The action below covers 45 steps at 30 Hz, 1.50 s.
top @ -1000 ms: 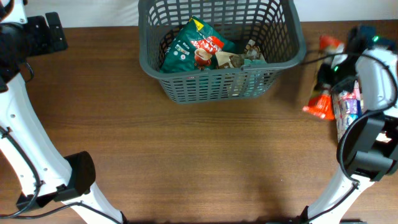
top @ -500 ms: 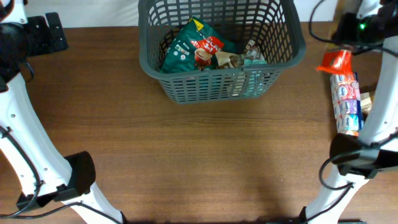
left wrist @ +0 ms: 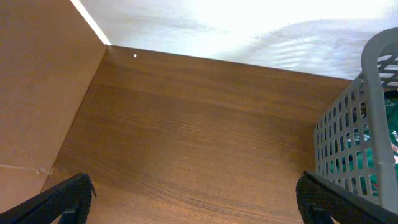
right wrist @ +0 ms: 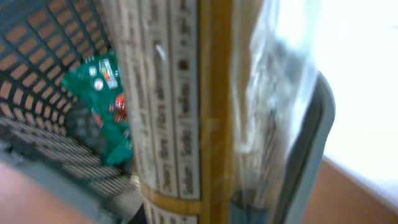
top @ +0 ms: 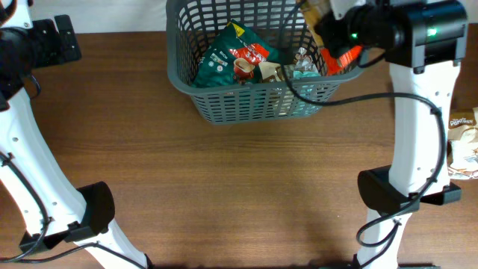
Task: Pack container
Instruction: 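Lift the biscuit box with the right gripper toward the basket, then lower the biscuit box into the basket and open the right gripper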
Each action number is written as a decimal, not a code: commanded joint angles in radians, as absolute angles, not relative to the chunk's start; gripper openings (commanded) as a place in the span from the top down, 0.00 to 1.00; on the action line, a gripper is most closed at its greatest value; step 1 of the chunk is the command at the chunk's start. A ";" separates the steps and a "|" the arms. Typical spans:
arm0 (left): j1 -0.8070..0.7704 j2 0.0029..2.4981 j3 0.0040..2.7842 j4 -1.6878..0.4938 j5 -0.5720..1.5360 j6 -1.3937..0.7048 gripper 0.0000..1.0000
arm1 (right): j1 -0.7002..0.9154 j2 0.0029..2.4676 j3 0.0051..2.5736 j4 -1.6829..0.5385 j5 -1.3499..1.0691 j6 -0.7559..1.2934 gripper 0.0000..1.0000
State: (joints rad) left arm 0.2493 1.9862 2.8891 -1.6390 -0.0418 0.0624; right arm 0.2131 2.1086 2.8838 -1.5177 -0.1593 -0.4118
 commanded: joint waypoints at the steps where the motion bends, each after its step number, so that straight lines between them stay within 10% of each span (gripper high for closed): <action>1: 0.253 1.985 2.884 -1.640 -0.038 0.052 0.01 | 0.241 2.067 2.921 -1.414 -0.166 -0.620 0.96; 29: 0.253 1.985 2.884 -1.640 -0.039 0.052 0.01 | 0.268 2.167 2.346 -1.179 -0.165 -0.957 0.96; 35: 0.253 1.985 2.884 -1.640 -0.039 0.052 0.01 | 0.268 2.135 2.383 -1.154 -0.170 -0.812 0.53; 45: 0.253 1.985 2.884 -1.640 -0.038 0.052 0.01 | 0.239 1.941 2.670 -1.293 -0.152 -0.380 0.40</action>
State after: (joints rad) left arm 0.2493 1.9862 2.8891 -1.6390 -0.0418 0.0624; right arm 0.2565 2.0239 2.6278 -1.2465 -0.1570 -0.4805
